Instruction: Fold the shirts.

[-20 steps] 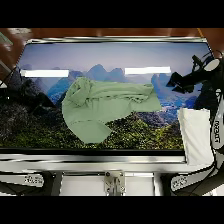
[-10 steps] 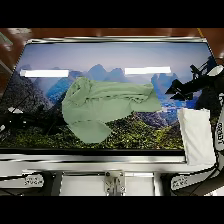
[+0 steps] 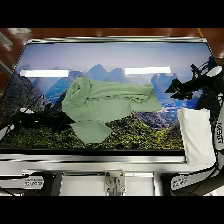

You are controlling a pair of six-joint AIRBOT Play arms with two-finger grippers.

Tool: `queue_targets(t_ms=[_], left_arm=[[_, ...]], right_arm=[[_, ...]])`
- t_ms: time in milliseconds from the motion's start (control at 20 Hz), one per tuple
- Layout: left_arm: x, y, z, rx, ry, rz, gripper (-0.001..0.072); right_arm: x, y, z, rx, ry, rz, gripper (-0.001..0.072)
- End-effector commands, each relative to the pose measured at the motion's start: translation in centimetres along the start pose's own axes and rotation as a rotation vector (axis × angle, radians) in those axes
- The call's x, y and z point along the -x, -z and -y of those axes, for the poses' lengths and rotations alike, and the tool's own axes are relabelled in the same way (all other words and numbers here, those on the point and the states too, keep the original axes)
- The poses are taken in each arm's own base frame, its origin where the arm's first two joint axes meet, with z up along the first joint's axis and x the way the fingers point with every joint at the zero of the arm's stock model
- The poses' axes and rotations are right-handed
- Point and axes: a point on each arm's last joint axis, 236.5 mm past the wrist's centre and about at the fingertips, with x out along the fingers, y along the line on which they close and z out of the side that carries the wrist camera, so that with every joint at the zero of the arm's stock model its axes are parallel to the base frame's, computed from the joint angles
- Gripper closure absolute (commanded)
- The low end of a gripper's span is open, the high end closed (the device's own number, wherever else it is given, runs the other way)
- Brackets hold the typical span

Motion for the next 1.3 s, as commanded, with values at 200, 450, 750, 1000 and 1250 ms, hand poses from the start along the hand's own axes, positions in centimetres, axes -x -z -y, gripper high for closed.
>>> queue_targets(t_ms=[200,450,750,1000,1250], left_arm=[[0.1,-2.0,0.5,-0.036,-0.028,0.091,0.0672],[1.9,-2.9,2.5,-0.212,-0.019,0.149,0.0672],[2.7,-2.7,3.5,-0.261,-0.01,0.166,0.0672],[5.0,-3.6,5.2,-0.338,-0.022,0.231,0.0673],[17.2,-6.1,12.7,-0.636,-0.168,0.478,0.0674]], right_arm=[[-3.0,3.6,2.6,-0.049,0.035,-0.165,0.0029],[-6.5,5.3,3.8,-0.142,-0.007,-0.241,0.0032],[-10.4,4.1,3.7,-0.213,-0.056,-0.207,0.0053],[-11.0,1.8,1.0,-0.162,-0.102,-0.111,0.0639],[0.2,-1.1,-9.1,0.295,-0.234,0.125,0.064]])
